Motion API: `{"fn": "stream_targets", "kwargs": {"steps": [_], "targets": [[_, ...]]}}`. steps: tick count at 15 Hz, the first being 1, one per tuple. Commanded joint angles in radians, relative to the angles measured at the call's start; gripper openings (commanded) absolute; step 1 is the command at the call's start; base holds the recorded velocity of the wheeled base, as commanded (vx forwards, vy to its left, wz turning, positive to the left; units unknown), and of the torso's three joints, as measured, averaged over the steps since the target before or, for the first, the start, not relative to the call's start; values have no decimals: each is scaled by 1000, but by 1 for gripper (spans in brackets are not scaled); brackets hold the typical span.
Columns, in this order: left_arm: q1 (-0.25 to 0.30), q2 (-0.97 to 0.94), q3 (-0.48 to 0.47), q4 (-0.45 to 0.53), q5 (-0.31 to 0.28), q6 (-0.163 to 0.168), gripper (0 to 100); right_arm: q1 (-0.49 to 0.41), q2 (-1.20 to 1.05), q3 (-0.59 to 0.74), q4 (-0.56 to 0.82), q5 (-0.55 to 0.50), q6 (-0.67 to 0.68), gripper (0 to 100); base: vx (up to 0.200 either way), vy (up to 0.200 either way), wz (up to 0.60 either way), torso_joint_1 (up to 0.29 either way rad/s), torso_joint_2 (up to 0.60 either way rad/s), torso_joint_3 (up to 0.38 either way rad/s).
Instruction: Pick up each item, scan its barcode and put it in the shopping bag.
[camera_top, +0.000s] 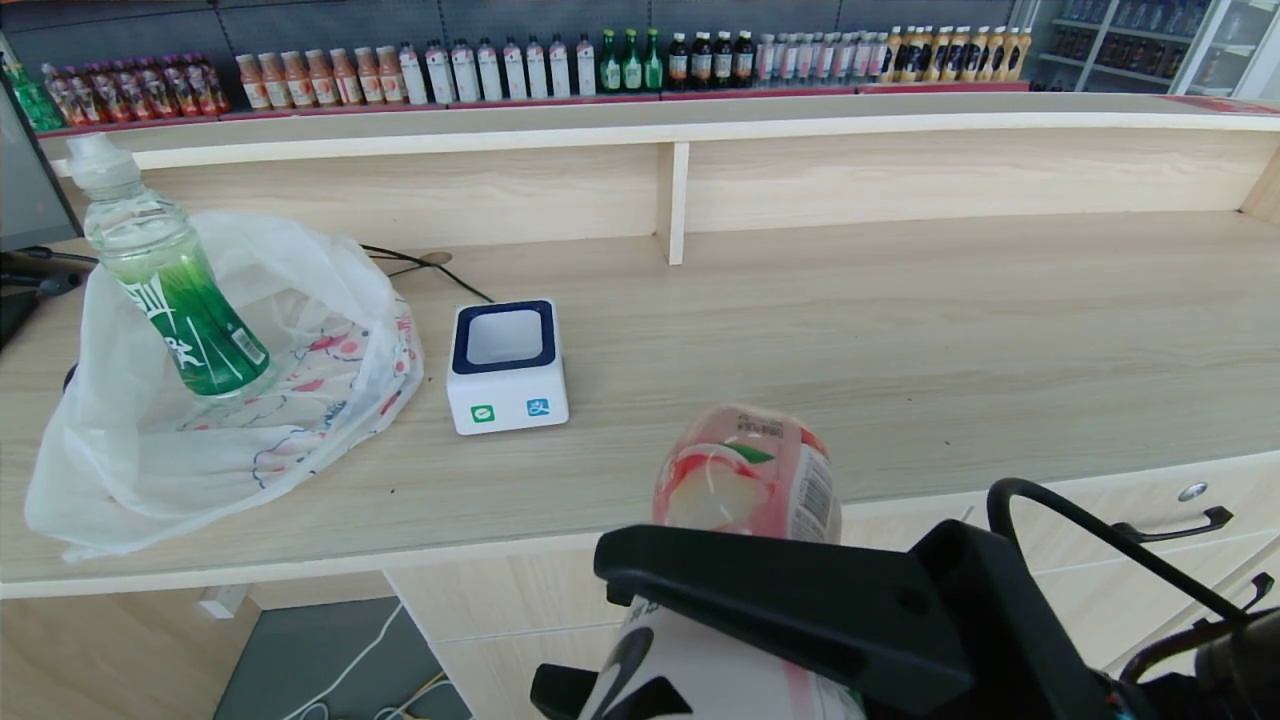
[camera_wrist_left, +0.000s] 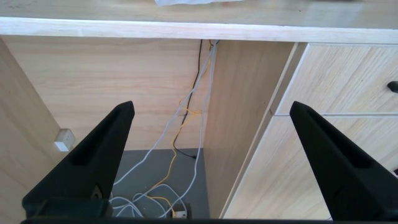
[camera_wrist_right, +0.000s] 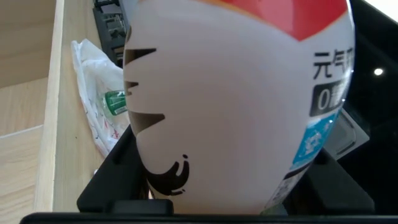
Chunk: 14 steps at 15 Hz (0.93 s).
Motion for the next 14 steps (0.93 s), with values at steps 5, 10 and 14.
{"fn": "stream_targets", "kwargs": {"steps": [5,10,14], "targets": [[0,0,0,-1,0,0,100,-1,28,-10,-1,-7,134,0,0,0,0,0,0,0],[0,0,0,-1,0,0,100,-1,7,-7,-1,-21,335,0,0,0,0,0,0,0],[-1,0,0,-1,-1,8,100,-1,-48,0,-1,-110,637,0,0,0,0,0,0,0]]}}
